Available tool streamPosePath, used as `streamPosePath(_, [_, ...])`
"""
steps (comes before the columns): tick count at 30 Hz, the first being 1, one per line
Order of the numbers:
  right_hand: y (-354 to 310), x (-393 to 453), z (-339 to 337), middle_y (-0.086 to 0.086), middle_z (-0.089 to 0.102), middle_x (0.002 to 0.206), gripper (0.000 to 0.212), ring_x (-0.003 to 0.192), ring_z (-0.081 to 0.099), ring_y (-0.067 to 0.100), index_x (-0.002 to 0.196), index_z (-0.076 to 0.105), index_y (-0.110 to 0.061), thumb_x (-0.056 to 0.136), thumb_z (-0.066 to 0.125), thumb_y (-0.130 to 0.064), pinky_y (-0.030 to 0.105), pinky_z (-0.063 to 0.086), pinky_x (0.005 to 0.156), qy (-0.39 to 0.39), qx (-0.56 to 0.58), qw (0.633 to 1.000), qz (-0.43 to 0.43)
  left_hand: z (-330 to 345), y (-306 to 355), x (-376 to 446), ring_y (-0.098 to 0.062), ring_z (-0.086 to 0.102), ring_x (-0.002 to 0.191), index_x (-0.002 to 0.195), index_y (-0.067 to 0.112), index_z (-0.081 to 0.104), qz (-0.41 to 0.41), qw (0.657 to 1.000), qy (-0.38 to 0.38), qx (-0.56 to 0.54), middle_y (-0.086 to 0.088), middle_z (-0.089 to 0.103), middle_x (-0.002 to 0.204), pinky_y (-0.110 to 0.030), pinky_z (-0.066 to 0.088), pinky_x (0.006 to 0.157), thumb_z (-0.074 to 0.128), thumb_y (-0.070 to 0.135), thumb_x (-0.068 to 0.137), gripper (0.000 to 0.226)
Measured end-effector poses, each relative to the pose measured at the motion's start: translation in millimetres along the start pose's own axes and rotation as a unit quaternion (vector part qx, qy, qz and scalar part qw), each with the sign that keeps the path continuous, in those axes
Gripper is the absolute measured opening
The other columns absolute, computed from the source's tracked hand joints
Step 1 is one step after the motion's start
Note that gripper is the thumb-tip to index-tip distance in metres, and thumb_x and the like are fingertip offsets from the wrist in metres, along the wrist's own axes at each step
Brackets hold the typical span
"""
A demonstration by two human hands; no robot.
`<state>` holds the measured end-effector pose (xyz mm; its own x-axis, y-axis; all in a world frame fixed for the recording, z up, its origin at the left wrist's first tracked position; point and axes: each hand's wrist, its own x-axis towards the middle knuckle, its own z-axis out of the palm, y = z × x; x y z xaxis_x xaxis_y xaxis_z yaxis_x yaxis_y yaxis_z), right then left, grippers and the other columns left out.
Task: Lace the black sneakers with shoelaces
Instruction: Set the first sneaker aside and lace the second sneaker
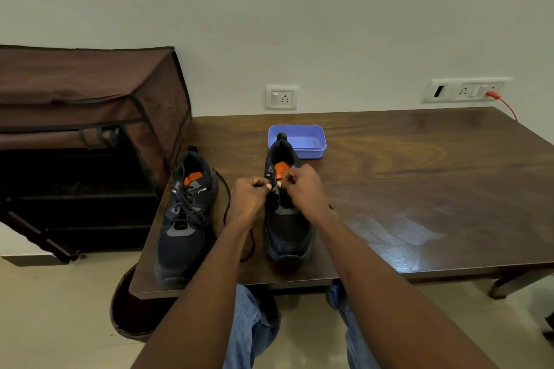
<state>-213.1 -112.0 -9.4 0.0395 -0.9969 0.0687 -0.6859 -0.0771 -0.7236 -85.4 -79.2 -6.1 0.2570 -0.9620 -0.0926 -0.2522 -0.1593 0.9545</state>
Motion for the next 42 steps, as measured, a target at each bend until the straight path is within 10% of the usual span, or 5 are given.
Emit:
streamPosePath(14, [-6.2,-5.3,-16.6,0.011,0.046,0.124,0.034,0.115,0.046,0.029,0.125,0.066,-0.024,0.097,0.047,-0.016,0.041,0.045,0.098,-0.017,-0.111,0.994,-0.01,4.5,6.4,-1.5,-0.014,0.061,0.073,0.086,0.017,0.061,0.008,0.994,0.064,0.091,-0.001,0.066,0.084,-0.025,0.046,0.057,0.054,0.016,0.1,0.015])
streamPosePath(21, [-9.5,-4.8,-29.7,0.008,0.064,0.113,0.027,0.098,0.058,0.026,0.114,0.068,-0.02,0.098,0.048,-0.013,0.038,0.048,0.08,-0.048,-0.078,0.996,0.01,-44.7,21.6,3.6,-0.019,0.067,0.058,0.109,0.013,0.041,0.031,0.85,0.369,-0.375,-0.011,0.069,0.098,-0.026,0.05,0.048,0.036,0.014,0.106,0.006])
streamPosePath(30, [-10.7,-7.7,-30.8,0.008,0.065,0.118,0.031,0.103,0.059,0.029,0.112,0.07,-0.023,0.092,0.051,-0.011,0.032,0.041,0.077,-0.068,-0.08,0.994,0.01,-9.6,3.5,5.9,-0.014,0.066,0.063,0.11,0.012,0.071,0.006,0.984,-0.046,0.174,-0.002,0.071,0.083,-0.03,0.057,0.06,0.063,0.015,0.095,0.017])
streamPosePath(38, [-10.4,-6.9,-34.4,0.007,0.064,0.111,0.024,0.096,0.059,0.027,0.106,0.07,-0.02,0.095,0.049,-0.014,0.045,0.053,0.087,-0.061,-0.081,0.995,0.023,-49.1,15.2,13.7,-0.012,0.062,0.049,0.115,-0.001,0.061,-0.064,0.866,0.305,-0.392,-0.012,0.064,0.083,-0.023,0.049,0.045,0.052,0.0,0.097,0.02])
streamPosePath(42, [-12.8,-6.8,-33.3,0.009,0.062,0.118,0.029,0.1,0.058,0.029,0.114,0.069,-0.02,0.096,0.048,-0.012,0.039,0.05,0.086,-0.072,-0.095,0.993,0.014,-53.3,11.5,6.2,-0.016,0.072,0.079,0.149,0.018,0.04,-0.061,0.92,0.336,-0.19,-0.005,0.058,0.133,-0.031,0.061,0.066,0.047,-0.004,0.094,0.06])
